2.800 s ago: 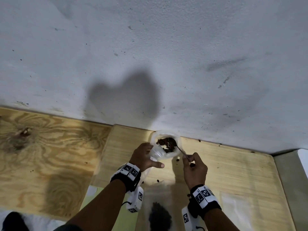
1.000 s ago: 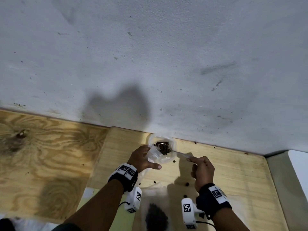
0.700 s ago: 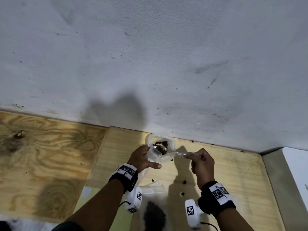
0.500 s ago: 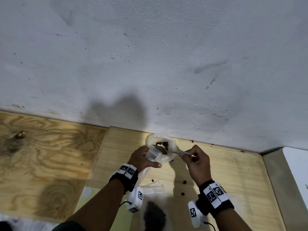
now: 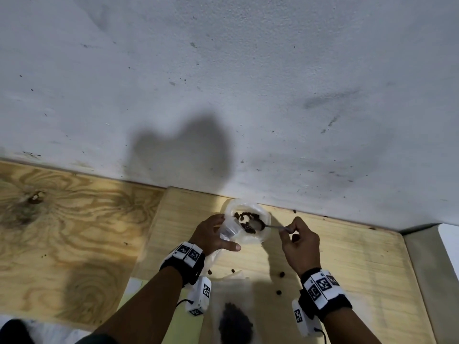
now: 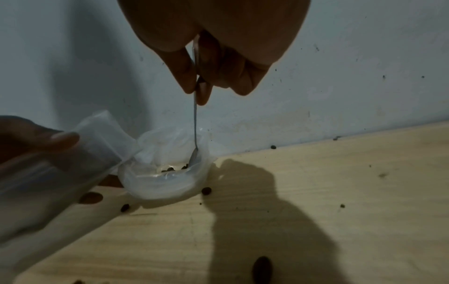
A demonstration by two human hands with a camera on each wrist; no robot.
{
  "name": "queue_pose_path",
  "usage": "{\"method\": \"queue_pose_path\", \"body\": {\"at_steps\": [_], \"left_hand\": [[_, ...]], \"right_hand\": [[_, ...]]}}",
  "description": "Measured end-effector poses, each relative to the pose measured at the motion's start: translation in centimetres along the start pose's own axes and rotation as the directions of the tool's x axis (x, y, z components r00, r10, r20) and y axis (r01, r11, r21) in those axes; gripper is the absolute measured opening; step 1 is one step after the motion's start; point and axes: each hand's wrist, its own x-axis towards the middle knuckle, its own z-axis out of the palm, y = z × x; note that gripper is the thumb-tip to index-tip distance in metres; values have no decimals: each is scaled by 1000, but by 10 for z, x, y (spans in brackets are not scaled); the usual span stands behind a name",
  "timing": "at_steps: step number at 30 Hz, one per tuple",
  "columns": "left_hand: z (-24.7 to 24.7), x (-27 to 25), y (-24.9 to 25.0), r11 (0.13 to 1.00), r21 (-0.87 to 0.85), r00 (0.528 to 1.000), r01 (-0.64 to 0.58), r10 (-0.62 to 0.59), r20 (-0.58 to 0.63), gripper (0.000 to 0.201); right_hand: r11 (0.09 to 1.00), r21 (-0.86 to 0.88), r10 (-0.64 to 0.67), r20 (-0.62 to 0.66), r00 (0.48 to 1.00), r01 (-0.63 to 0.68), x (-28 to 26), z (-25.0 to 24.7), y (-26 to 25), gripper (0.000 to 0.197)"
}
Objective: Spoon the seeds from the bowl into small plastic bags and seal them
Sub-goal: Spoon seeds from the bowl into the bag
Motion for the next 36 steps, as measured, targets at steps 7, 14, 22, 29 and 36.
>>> {"method": "queue_pose_path", "body": {"at_steps": [7, 14, 22, 29, 36], "left_hand": [[5, 3, -2, 998, 62, 1000, 9, -10, 19, 124], [4, 4, -5, 997, 75, 999, 3, -5, 34, 125], [4, -5, 3, 995, 101, 1000, -12, 11, 6, 126], [9, -11, 5, 997, 68, 999, 29, -27, -30, 132], [15, -11, 10, 999, 39, 999, -3, 5, -50, 81]], "right_hand": [[954, 202, 229, -5, 973, -224, -2, 13, 3, 28], [699, 428, 589, 110, 800, -573, -4, 22, 21, 40], [652, 532, 575, 117, 810, -540, 1, -6, 12, 36], [751, 565, 389, 42, 920, -343, 8, -33, -19, 32], [975, 219, 21, 92, 996, -40, -5, -18, -43, 33]]}}
